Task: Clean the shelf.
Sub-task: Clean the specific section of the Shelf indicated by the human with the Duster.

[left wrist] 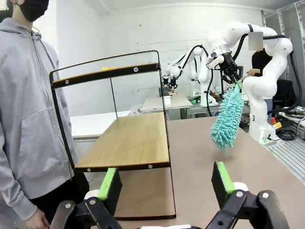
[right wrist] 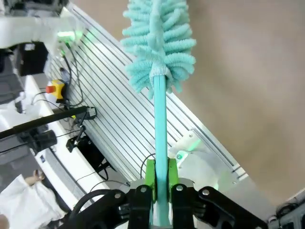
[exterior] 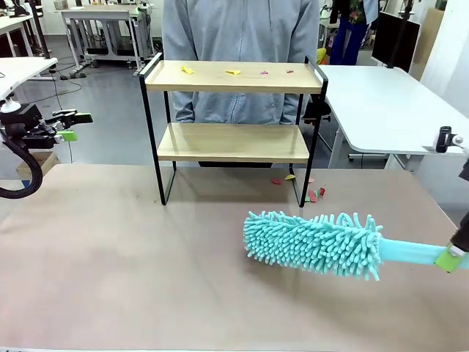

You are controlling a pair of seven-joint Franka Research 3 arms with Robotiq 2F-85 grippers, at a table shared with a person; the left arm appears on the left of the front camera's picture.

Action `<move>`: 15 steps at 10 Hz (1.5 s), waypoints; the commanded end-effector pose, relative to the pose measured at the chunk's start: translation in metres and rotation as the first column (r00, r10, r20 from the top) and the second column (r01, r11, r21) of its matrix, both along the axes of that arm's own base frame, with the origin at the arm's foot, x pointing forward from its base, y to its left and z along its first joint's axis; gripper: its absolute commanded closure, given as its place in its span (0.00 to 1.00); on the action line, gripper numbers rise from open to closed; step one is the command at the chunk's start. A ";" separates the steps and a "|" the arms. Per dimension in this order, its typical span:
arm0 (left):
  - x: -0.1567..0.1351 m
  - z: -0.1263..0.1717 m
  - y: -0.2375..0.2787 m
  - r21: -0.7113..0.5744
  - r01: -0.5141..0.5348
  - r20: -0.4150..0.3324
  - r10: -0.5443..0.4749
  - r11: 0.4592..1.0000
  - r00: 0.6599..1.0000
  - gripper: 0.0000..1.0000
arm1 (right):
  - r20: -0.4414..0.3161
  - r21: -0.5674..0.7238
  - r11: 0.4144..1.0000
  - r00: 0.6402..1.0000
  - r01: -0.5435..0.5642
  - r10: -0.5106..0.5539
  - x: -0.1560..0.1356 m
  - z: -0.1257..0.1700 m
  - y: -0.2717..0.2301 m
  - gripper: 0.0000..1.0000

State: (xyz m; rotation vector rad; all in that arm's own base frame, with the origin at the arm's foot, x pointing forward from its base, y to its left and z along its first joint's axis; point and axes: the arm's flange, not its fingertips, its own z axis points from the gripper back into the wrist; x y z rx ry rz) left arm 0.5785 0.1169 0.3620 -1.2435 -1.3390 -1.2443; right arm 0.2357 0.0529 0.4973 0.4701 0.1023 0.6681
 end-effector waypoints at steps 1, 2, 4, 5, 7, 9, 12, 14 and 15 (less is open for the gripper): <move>-0.002 0.003 -0.001 -0.003 0.000 0.013 0.000 1.000 1.000 0.00 | -0.003 -0.018 1.000 1.000 -0.021 0.021 -0.002 -0.001 0.007 0.87; -0.002 0.003 -0.001 -0.003 0.000 0.013 0.000 1.000 1.000 0.00 | -0.003 -0.018 1.000 1.000 -0.021 0.021 -0.002 -0.001 0.007 0.87; -0.002 0.003 -0.001 -0.003 0.000 0.013 0.000 1.000 1.000 0.00 | -0.003 -0.018 1.000 1.000 -0.021 0.021 -0.002 -0.001 0.007 0.87; -0.002 0.003 -0.001 -0.003 0.000 0.013 0.000 1.000 1.000 0.00 | -0.003 -0.018 1.000 1.000 -0.021 0.021 -0.002 -0.001 0.007 0.87; -0.002 0.003 -0.001 -0.003 0.000 0.013 0.000 1.000 1.000 0.00 | -0.003 -0.018 1.000 1.000 -0.021 0.021 -0.002 -0.001 0.007 0.87; -0.002 0.003 -0.001 -0.003 0.000 0.013 0.000 1.000 1.000 0.00 | -0.003 -0.018 1.000 1.000 -0.021 0.021 -0.002 -0.001 0.007 0.87; -0.002 0.003 -0.001 -0.003 0.000 0.013 0.000 1.000 1.000 0.00 | -0.003 -0.018 1.000 1.000 -0.021 0.021 -0.002 -0.001 0.007 0.87; -0.002 0.003 -0.001 -0.003 0.000 0.013 0.000 1.000 1.000 0.00 | -0.003 -0.018 1.000 1.000 -0.021 0.021 -0.002 -0.001 0.007 0.87; -0.002 0.003 -0.001 -0.003 0.000 0.013 0.000 1.000 1.000 0.00 | -0.003 -0.018 1.000 1.000 -0.021 0.021 -0.002 -0.001 0.007 0.87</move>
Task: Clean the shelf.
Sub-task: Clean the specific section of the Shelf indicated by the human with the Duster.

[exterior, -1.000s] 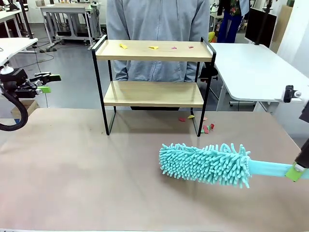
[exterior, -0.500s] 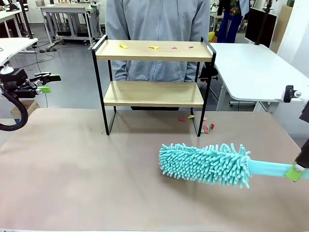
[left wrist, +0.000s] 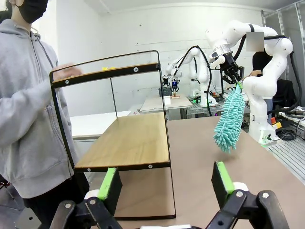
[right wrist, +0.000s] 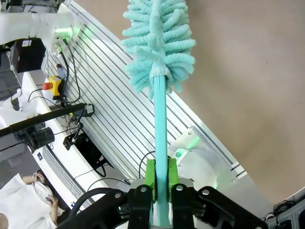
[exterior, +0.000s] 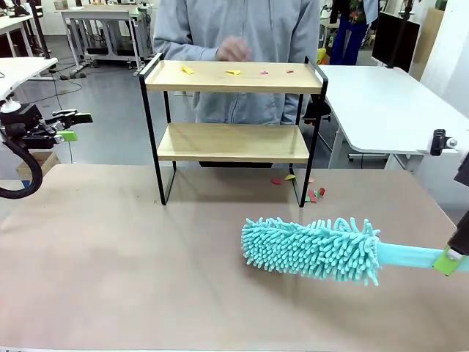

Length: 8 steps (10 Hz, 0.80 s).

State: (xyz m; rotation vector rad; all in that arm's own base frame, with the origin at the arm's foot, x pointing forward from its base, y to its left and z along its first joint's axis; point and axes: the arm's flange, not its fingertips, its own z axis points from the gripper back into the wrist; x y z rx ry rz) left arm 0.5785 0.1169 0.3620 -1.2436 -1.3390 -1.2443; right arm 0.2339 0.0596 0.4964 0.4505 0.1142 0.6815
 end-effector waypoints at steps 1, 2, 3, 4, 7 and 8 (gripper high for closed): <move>-0.002 0.003 -0.001 -0.003 0.000 0.013 0.000 1.000 1.000 0.00 | -0.001 0.002 1.000 1.000 -0.006 0.006 0.000 0.000 0.001 0.87; -0.002 0.003 -0.001 -0.003 0.000 0.013 0.000 1.000 1.000 0.00 | -0.001 0.002 1.000 1.000 -0.006 0.006 0.000 0.000 0.001 0.87; -0.002 0.003 -0.001 -0.003 0.000 0.013 0.000 1.000 1.000 0.00 | -0.001 0.002 1.000 1.000 -0.006 0.006 0.000 0.000 0.001 0.87; -0.002 0.003 -0.001 -0.003 0.000 0.013 0.000 1.000 1.000 0.00 | -0.001 0.002 1.000 1.000 -0.006 0.006 0.000 0.000 0.001 0.87; -0.002 0.003 -0.001 -0.003 0.000 0.013 0.000 1.000 1.000 0.00 | -0.001 0.002 1.000 1.000 -0.006 0.006 0.000 0.000 0.001 0.87; -0.002 0.003 -0.001 -0.003 0.000 0.013 0.000 1.000 1.000 0.00 | -0.001 0.002 1.000 1.000 -0.006 0.006 0.000 0.000 0.001 0.87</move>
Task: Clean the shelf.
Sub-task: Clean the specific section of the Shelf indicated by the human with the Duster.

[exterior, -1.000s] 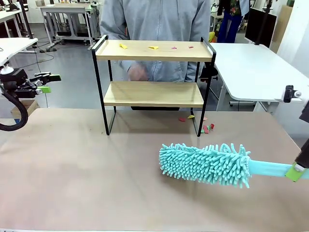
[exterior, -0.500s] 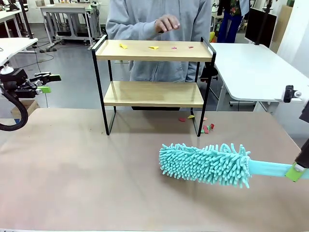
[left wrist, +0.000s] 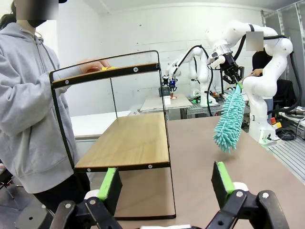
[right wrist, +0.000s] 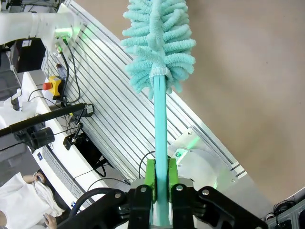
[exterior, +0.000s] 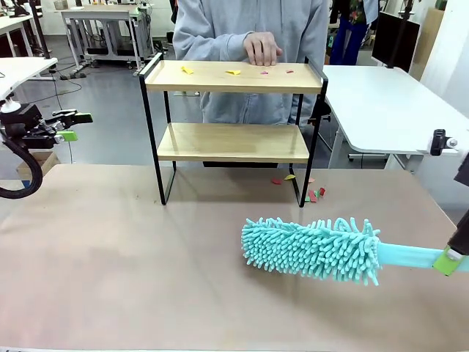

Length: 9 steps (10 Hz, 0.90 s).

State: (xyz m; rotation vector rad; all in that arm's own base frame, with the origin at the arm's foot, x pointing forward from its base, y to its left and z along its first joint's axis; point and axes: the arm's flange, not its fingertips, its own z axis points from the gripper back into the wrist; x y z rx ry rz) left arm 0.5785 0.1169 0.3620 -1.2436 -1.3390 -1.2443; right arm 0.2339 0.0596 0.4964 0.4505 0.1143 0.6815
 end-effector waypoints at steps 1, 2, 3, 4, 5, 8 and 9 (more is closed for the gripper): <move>-0.002 0.003 -0.001 -0.003 0.000 0.013 0.000 1.000 1.000 0.00 | -0.001 0.002 1.000 1.000 -0.006 0.006 0.000 0.000 0.001 0.87; -0.002 0.003 -0.001 -0.003 0.000 0.013 0.000 1.000 1.000 0.00 | -0.001 0.002 1.000 1.000 -0.006 0.006 0.000 0.000 0.001 0.87; -0.002 0.003 -0.001 -0.003 0.000 0.013 0.000 1.000 1.000 0.00 | -0.001 0.002 1.000 1.000 -0.006 0.006 0.000 0.000 0.001 0.87; -0.002 0.003 -0.001 -0.003 0.000 0.013 0.000 1.000 1.000 0.00 | -0.001 0.002 1.000 1.000 -0.006 0.006 0.000 0.000 0.001 0.87; -0.002 0.003 -0.001 -0.003 0.000 0.013 0.000 1.000 1.000 0.00 | -0.001 0.002 1.000 1.000 -0.006 0.006 0.000 0.000 0.001 0.87; -0.002 0.003 -0.001 -0.003 0.000 0.013 0.000 1.000 1.000 0.00 | 0.000 0.000 1.000 1.000 0.000 0.000 0.000 0.000 0.000 0.87; -0.002 0.003 -0.001 -0.003 0.000 0.013 0.000 1.000 1.000 0.00 | 0.056 0.019 1.000 0.998 0.017 -0.018 0.002 0.015 0.012 0.87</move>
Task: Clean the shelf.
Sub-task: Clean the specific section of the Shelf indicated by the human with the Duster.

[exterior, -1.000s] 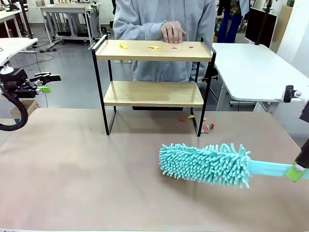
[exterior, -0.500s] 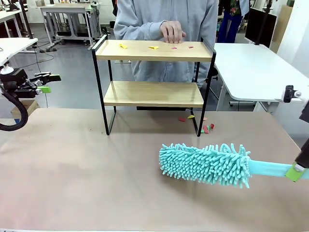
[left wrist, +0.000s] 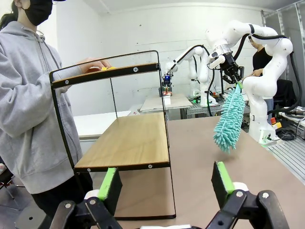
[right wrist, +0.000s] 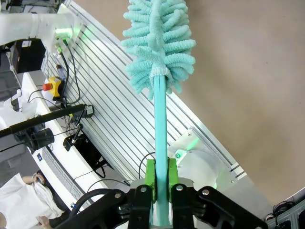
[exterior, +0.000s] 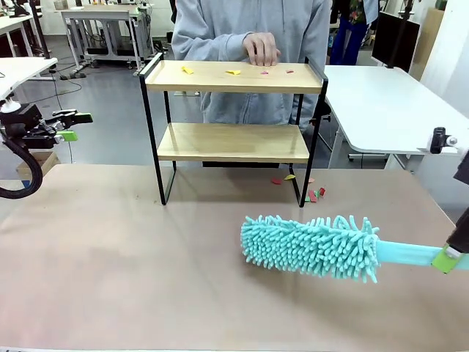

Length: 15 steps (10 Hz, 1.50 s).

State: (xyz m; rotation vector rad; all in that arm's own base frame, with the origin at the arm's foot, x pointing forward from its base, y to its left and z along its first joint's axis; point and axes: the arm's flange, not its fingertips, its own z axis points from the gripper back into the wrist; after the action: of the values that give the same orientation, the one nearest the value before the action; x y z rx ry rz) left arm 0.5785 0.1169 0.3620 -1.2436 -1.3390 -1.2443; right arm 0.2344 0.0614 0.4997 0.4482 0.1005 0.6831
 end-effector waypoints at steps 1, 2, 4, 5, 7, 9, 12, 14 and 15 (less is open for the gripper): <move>-0.002 0.003 -0.001 -0.003 0.000 0.013 0.000 1.000 1.000 0.00 | 0.085 0.043 0.999 0.996 0.019 -0.023 0.003 0.027 0.026 0.87; -0.002 0.003 -0.001 -0.003 0.000 0.013 0.000 1.000 1.000 0.00 | 0.123 0.038 0.999 0.992 0.016 -0.021 0.007 0.043 0.048 0.87; -0.002 0.003 -0.001 -0.003 0.000 0.013 0.000 1.000 1.000 0.00 | 0.213 0.050 0.998 0.977 -0.038 0.027 0.013 0.071 0.094 0.87; -0.002 0.003 -0.001 -0.003 0.000 0.013 0.000 1.000 1.000 0.00 | 0.271 0.077 0.995 0.962 -0.060 0.037 0.014 0.086 0.119 0.87; -0.002 0.003 -0.001 -0.003 0.000 0.013 0.000 1.000 1.000 0.00 | 0.388 0.125 0.991 0.921 -0.045 -0.007 0.018 0.113 0.175 0.87; -0.002 0.003 -0.001 -0.003 0.000 0.013 0.000 1.000 1.000 0.00 | 0.455 0.171 0.985 0.887 0.001 -0.080 0.029 0.130 0.222 0.87; -0.002 0.003 -0.001 -0.003 0.000 0.013 0.000 1.000 1.000 0.00 | 0.537 0.238 0.964 0.810 0.120 -0.234 0.039 0.154 0.271 0.87; -0.002 0.003 -0.001 -0.003 0.000 0.013 0.000 1.000 1.000 0.00 | 0.534 0.140 0.986 0.831 0.092 -0.153 0.033 0.161 0.258 0.87; -0.002 0.003 -0.001 -0.003 0.000 0.013 0.000 1.000 1.000 0.00 | 0.520 0.248 0.965 0.829 0.087 -0.208 0.040 0.154 0.268 0.87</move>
State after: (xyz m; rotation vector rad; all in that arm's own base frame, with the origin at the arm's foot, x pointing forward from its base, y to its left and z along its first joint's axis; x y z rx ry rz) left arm 0.5785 0.1169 0.3618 -1.2437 -1.3389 -1.2442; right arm 0.2731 0.3288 0.6554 0.4036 -0.5482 0.6566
